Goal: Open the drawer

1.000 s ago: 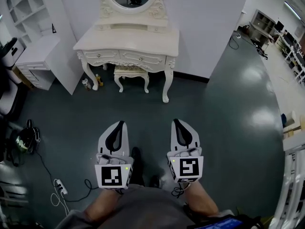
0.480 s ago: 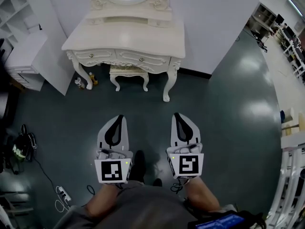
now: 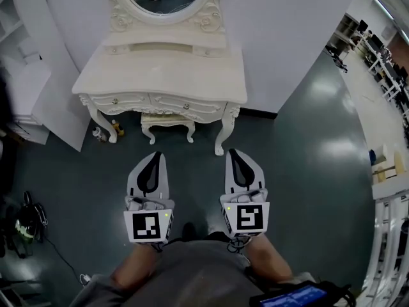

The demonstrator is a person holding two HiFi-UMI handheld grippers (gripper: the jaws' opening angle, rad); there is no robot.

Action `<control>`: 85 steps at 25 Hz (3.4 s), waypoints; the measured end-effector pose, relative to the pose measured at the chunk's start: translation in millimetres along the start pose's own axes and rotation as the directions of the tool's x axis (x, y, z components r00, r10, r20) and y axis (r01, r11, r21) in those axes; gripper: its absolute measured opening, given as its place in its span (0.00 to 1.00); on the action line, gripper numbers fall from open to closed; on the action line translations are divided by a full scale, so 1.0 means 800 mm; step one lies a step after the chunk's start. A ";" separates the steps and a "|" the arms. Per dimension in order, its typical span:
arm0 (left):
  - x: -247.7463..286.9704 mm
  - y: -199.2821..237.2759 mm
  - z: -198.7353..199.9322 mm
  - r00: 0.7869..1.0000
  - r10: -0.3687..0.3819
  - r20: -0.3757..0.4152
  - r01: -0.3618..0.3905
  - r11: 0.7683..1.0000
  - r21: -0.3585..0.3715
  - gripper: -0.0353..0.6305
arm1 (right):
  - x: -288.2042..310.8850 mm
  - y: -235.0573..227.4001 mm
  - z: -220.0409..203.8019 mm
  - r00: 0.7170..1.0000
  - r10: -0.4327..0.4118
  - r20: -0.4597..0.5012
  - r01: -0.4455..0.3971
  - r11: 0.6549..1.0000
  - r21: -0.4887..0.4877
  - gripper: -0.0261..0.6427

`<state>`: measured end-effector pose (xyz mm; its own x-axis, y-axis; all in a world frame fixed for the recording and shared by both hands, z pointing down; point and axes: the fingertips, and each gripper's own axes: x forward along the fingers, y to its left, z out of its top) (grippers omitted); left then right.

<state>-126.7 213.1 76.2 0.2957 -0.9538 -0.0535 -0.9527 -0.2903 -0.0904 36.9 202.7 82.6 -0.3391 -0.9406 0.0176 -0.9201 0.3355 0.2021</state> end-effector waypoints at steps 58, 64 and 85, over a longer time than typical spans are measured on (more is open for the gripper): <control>0.437 0.030 -0.431 0.967 -0.056 -0.250 0.024 0.991 -0.128 0.37 | 0.342 -0.073 -0.386 0.933 0.230 -0.277 -0.183 0.965 0.186 0.06; 0.437 0.029 -0.451 0.962 -0.044 -0.270 0.015 0.994 -0.108 0.37 | 0.334 -0.078 -0.395 0.934 0.214 -0.285 -0.169 0.970 0.173 0.06; 0.459 0.021 -0.477 0.940 0.107 -0.324 -0.101 0.994 0.034 0.27 | 0.307 -0.115 -0.412 0.934 0.165 -0.317 -0.113 0.978 0.178 0.06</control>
<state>-61.5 -171.4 434.7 0.1530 -0.9528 0.2622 -0.9747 -0.1892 -0.1187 102.6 -76.1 390.9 -0.4069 -0.8396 0.3599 -0.8961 0.4434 0.0215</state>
